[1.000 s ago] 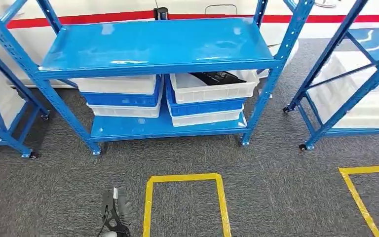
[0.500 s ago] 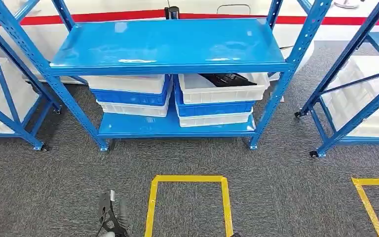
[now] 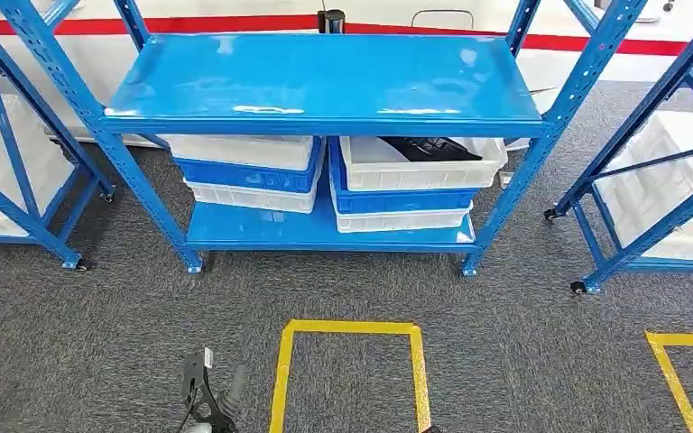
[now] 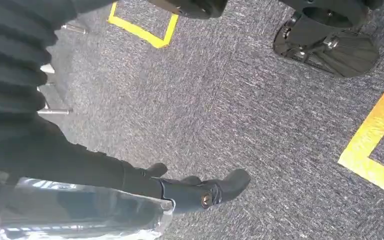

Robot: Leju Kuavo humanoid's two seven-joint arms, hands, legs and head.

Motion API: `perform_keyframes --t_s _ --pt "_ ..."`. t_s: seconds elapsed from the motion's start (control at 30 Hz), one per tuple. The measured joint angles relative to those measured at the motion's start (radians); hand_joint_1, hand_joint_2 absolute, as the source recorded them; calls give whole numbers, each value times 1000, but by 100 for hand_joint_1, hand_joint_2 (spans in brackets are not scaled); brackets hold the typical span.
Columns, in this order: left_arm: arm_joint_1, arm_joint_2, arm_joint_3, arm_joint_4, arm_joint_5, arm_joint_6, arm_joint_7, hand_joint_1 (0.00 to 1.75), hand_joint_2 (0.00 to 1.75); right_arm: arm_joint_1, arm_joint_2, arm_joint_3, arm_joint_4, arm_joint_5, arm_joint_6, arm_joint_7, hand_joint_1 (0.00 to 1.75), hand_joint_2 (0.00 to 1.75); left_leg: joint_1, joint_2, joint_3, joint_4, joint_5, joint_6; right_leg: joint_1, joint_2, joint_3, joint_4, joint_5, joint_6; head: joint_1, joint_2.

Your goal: Take the parts from the cabinet and place them on the table.

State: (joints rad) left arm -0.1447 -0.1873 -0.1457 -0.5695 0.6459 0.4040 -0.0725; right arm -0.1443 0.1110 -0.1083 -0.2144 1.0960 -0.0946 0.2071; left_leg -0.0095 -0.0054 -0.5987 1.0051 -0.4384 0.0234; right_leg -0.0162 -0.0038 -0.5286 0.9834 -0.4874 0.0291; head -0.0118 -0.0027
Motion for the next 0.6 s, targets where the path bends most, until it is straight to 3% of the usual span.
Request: perform_keyframes --t_s 0.2,0.6 --pt "4 2 0 0 -3 6 15 0 175 3 0 -5 0 -17 0 23 0 175 0 0 1 0 0 2 -1 0 0 0 0 1 0 0" --pt "103 54 26 27 -196 -113 36 0 175 92 -29 -2 -33 -351 23 -31 0 175 5 0 2 0 -2 1 0 -1 -1 0 -2 4 0 0"
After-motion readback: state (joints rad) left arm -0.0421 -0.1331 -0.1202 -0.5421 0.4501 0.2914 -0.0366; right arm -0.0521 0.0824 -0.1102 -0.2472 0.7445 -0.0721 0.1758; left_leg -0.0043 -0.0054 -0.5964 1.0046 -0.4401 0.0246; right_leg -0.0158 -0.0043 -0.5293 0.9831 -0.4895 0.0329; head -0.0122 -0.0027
